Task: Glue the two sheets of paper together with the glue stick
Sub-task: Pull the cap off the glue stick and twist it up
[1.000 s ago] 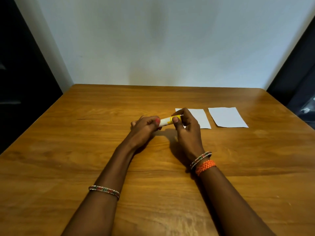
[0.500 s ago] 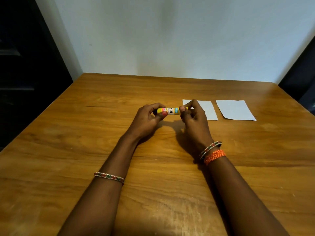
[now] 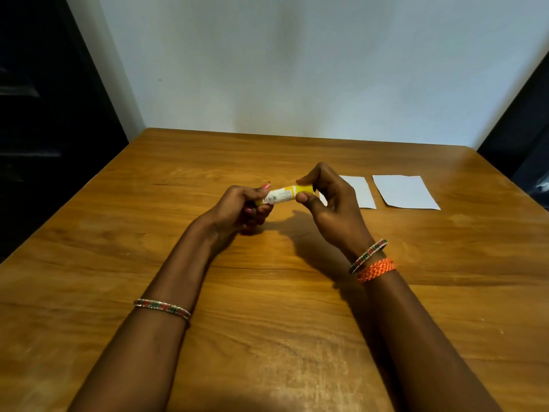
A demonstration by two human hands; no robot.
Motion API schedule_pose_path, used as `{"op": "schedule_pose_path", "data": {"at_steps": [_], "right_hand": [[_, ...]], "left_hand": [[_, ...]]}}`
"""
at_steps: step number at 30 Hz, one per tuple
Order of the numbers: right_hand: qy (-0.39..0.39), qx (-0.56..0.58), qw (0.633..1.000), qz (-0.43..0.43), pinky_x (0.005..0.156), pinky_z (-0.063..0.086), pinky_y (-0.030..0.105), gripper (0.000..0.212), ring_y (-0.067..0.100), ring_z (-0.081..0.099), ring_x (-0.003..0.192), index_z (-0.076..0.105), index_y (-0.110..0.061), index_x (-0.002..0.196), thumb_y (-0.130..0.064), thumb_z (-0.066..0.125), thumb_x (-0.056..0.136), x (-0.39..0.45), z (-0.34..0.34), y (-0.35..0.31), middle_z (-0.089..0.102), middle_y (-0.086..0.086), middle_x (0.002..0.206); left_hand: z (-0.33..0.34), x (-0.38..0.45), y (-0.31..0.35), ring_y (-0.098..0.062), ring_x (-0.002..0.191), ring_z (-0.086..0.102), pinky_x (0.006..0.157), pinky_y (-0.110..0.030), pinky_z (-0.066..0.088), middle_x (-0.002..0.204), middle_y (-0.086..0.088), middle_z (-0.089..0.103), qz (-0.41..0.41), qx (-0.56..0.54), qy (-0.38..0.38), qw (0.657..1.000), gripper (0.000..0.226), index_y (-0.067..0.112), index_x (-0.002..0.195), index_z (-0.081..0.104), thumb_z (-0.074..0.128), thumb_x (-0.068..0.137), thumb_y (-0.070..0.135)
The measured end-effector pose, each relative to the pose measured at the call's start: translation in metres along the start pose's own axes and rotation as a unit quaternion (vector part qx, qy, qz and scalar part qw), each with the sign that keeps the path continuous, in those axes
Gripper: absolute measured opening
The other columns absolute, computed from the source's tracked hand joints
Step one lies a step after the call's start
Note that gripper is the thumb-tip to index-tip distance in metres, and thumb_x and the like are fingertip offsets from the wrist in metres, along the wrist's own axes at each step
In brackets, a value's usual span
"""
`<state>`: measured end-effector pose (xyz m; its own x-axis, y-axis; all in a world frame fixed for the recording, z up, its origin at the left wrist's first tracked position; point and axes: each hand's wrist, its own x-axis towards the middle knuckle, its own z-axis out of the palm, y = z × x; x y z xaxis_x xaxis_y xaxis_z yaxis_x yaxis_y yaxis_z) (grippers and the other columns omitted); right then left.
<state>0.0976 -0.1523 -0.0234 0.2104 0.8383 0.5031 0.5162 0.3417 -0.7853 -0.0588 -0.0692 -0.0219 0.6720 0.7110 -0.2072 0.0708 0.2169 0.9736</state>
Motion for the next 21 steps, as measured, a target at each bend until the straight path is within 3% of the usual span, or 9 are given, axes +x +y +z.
{"op": "schedule_pose_path", "data": {"at_steps": [2,4,7,9,11,13,16,18,21], "right_hand": [[-0.008,0.014,1.000,0.004,0.075,0.049,0.022,0.015,0.014,0.058,0.088,0.054,-0.014,0.089,-0.005,0.064,0.084,0.000,0.003,-0.002,0.060,-0.009,0.089],[-0.014,0.028,0.999,0.022,0.076,0.051,0.028,0.014,0.018,0.060,0.086,0.055,-0.012,0.091,-0.003,0.063,0.084,-0.001,0.005,-0.002,0.061,-0.006,0.088],[-0.012,0.065,0.995,0.071,0.066,0.051,0.025,0.008,0.012,0.062,0.071,0.055,-0.009,0.092,-0.014,0.060,0.089,-0.006,0.010,-0.001,0.063,0.004,0.077],[-0.007,0.065,0.993,0.096,0.062,0.050,0.025,0.013,0.014,0.061,0.067,0.055,-0.011,0.089,-0.024,0.059,0.089,-0.008,0.015,-0.001,0.065,0.011,0.075],[-0.006,0.060,0.993,0.105,0.061,0.048,0.034,0.019,0.020,0.058,0.067,0.054,-0.012,0.085,-0.029,0.057,0.090,-0.009,0.019,-0.001,0.064,0.011,0.074],[-0.015,0.050,0.993,0.101,0.064,0.049,0.046,0.022,0.030,0.055,0.068,0.054,-0.013,0.085,-0.033,0.055,0.092,-0.010,0.021,0.000,0.061,0.011,0.073],[-0.037,0.010,0.997,0.072,0.067,0.049,0.050,0.013,0.036,0.055,0.074,0.052,-0.018,0.087,-0.029,0.054,0.092,-0.009,0.022,0.001,0.060,0.018,0.079],[-0.047,0.001,0.997,0.056,0.064,0.047,0.044,0.005,0.031,0.055,0.073,0.052,-0.019,0.087,-0.021,0.055,0.091,-0.008,0.020,0.000,0.060,0.014,0.079],[-0.062,0.000,0.997,0.049,0.064,0.044,0.032,0.015,0.019,0.056,0.075,0.051,-0.023,0.087,-0.011,0.058,0.089,-0.007,0.017,-0.002,0.060,0.002,0.081]], "left_hand": [[-0.004,-0.006,0.000,-0.009,0.046,0.019,0.051,-0.029,0.008,0.047,0.008,0.032,-0.037,-0.026,-0.026,0.999,0.025,0.013,0.075,0.049,0.039,0.091,0.029],[-0.002,-0.012,-0.006,-0.010,0.045,0.030,0.043,-0.024,0.016,0.051,0.005,0.039,-0.037,-0.015,-0.020,0.999,0.032,0.013,0.074,0.051,0.040,0.093,0.036],[0.006,-0.023,-0.017,-0.010,0.064,0.052,0.049,-0.023,0.039,0.076,0.005,0.058,0.111,0.077,0.068,0.988,0.017,0.021,0.090,0.061,0.050,0.093,0.035],[0.005,-0.025,-0.022,-0.010,0.081,0.058,0.064,-0.025,0.048,0.091,0.008,0.063,0.222,0.268,0.121,0.930,0.012,0.025,0.097,0.061,0.060,0.088,0.033],[0.001,-0.023,-0.028,-0.011,0.089,0.056,0.075,-0.034,0.045,0.095,0.009,0.065,0.286,0.449,0.167,0.830,0.016,0.027,0.098,0.061,0.059,0.086,0.037],[0.001,-0.025,-0.026,-0.013,0.090,0.056,0.079,-0.037,0.041,0.092,0.008,0.066,0.300,0.481,0.190,0.802,0.015,0.026,0.098,0.062,0.056,0.088,0.036],[0.002,-0.025,-0.027,-0.017,0.086,0.055,0.080,-0.037,0.035,0.084,0.004,0.066,0.278,0.496,0.192,0.800,0.024,0.024,0.096,0.064,0.046,0.089,0.039],[0.001,-0.026,-0.026,-0.018,0.082,0.056,0.080,-0.038,0.036,0.079,0.002,0.066,0.249,0.456,0.169,0.838,0.030,0.023,0.094,0.065,0.041,0.088,0.040],[-0.001,-0.025,-0.025,-0.019,0.075,0.059,0.072,-0.039,0.043,0.076,-0.002,0.065,0.217,0.376,0.127,0.892,0.024,0.022,0.088,0.064,0.045,0.092,0.035]]}}
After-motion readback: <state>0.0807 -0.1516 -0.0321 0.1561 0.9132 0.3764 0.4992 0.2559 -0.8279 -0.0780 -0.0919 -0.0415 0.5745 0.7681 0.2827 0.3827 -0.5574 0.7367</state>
